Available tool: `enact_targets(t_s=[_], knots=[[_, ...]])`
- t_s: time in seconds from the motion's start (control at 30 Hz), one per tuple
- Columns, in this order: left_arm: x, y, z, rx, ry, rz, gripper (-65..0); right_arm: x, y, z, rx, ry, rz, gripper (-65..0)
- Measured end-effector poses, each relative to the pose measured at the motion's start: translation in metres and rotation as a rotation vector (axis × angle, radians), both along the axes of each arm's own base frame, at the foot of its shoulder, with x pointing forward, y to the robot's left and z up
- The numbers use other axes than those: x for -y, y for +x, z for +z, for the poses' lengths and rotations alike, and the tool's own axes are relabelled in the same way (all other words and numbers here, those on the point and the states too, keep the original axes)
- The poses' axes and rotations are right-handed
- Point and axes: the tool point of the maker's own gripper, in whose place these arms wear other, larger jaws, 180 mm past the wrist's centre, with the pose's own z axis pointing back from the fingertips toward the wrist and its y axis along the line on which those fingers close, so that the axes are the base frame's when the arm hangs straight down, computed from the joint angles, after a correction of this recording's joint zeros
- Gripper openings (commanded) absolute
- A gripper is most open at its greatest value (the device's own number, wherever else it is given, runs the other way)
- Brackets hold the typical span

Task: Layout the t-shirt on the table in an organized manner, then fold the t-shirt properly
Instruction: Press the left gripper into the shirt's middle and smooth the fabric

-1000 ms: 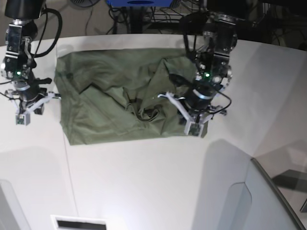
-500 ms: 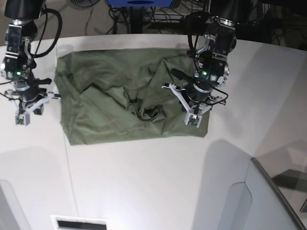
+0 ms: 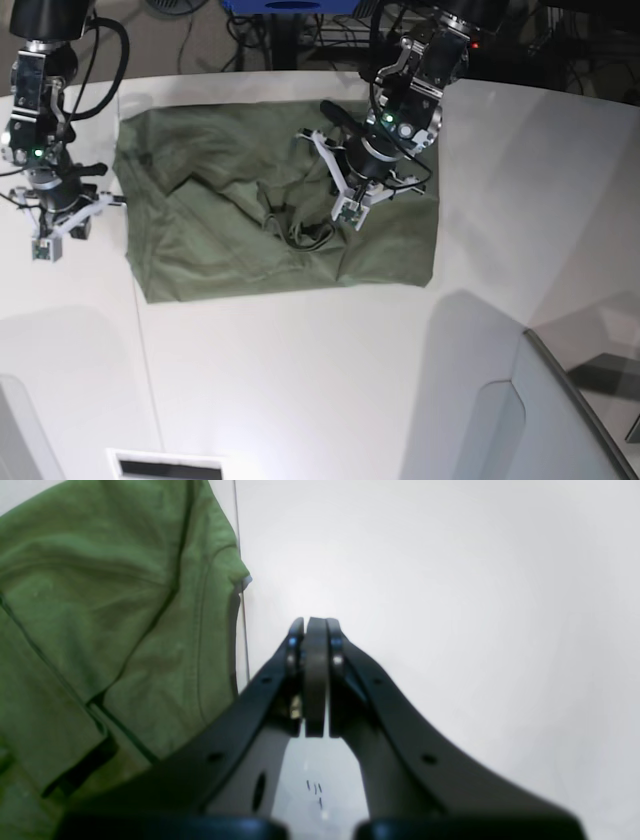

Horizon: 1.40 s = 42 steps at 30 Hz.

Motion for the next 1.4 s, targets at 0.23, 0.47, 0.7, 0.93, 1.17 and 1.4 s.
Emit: enact_targets(t_s=[0.23, 0.47, 0.7, 0.93, 1.17, 1.4], knots=[[0.05, -0.03, 0.011, -0.008, -0.078, -0.083, -65.0, 0.0, 0.0, 0.0, 0.0, -0.001, -0.001, -65.0], [0.052, -0.021, 0.045, 0.068, -0.135, -0.048, -65.0, 0.001, -0.001, 0.0, -0.001, 0.0, -0.003, -65.0], [0.001, -0.001, 0.044, 0.094, -0.082, 0.081, -65.0, 0.0, -0.004, -0.003, -0.007, 0.003, -0.003, -65.0], [-0.048, 0.015, 0.022, 0.061, -0.008, 0.187, -65.0, 0.0, -0.007, -0.004, -0.013, 0.002, -0.004, -65.0], [-0.044, 0.026, 0.008, 0.032, -0.009, 0.183, -65.0, 0.0, -0.007, -0.005, -0.017, 0.002, -0.004, -65.0], [-0.019, 0.013, -0.002, -0.005, -0.022, 0.12, -65.0, 0.0, -0.007, -0.004, -0.014, 0.002, -0.004, -65.0]])
